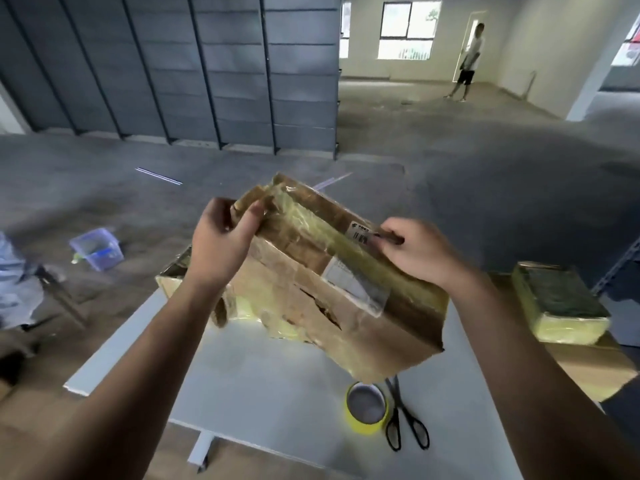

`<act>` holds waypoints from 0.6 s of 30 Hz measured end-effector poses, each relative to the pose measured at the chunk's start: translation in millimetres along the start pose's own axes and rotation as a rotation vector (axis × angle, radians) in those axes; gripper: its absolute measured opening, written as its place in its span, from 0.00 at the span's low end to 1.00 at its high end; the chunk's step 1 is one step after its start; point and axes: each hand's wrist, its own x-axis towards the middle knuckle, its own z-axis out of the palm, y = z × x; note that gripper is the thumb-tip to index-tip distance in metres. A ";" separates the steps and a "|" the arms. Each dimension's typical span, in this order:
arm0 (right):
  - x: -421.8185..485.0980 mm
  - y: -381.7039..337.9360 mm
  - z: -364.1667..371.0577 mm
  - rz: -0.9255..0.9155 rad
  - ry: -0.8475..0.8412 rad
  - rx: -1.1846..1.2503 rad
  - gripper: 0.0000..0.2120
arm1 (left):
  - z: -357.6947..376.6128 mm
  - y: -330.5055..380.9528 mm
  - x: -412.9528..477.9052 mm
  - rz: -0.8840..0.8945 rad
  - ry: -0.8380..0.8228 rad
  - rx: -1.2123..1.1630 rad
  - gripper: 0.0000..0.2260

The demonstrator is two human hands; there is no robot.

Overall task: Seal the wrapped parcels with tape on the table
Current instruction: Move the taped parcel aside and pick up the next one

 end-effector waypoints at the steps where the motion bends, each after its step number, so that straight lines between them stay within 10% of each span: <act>1: 1.3 -6.0 2.2 -0.019 -0.037 -0.003 0.10 | -7.0 -3.4 -4.4 -0.015 0.006 -0.006 0.08; 11: 25.7 -51.1 85.9 -0.073 -0.367 -0.031 0.10 | -86.2 -75.4 -24.5 -0.249 0.002 0.095 0.02; 18: 47.2 -62.9 165.1 0.003 -0.519 -0.062 0.09 | -133.3 -135.4 -21.7 -0.388 -0.163 0.117 0.17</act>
